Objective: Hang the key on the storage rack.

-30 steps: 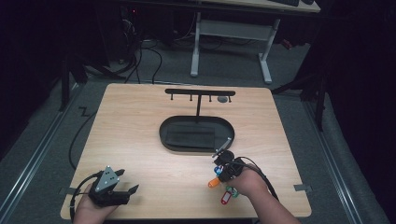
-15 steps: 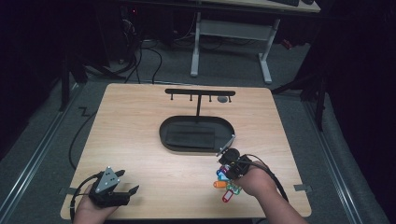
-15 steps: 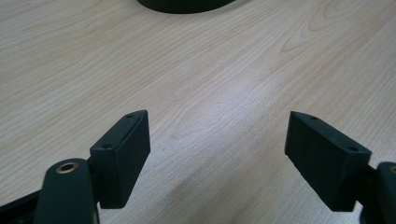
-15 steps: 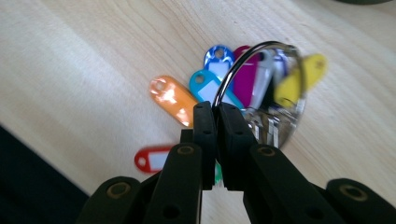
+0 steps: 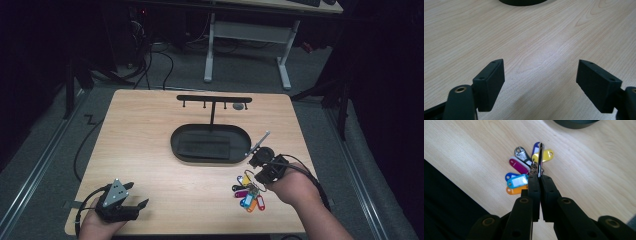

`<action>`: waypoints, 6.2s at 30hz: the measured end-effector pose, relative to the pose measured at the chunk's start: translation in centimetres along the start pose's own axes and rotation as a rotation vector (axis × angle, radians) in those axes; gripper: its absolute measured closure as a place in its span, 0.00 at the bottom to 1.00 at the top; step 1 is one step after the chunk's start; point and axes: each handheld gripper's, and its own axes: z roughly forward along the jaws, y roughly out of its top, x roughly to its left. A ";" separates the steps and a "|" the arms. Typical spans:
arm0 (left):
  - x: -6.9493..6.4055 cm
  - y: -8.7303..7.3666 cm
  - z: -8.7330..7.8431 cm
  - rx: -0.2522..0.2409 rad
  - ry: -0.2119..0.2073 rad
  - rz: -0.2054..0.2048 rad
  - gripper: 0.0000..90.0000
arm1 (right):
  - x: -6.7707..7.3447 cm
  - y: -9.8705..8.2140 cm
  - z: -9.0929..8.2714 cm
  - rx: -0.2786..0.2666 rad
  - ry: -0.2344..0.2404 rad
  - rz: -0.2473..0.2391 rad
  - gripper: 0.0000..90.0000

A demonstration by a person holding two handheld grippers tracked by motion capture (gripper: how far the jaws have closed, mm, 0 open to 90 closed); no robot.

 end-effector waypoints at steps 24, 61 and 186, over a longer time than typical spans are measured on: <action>0.4 -0.4 -0.3 -0.005 0.008 -0.018 0.26 | -1.8 3.3 -5.2 -0.050 -0.049 -0.006 0.98; 1.0 -1.0 -0.6 -0.004 0.011 -0.038 0.26 | -6.9 11.3 -5.9 -0.094 -0.029 0.054 0.98; 0.0 -0.6 -0.3 -0.005 -0.018 0.005 0.25 | 2.4 -6.2 11.9 -0.579 -0.010 0.204 0.22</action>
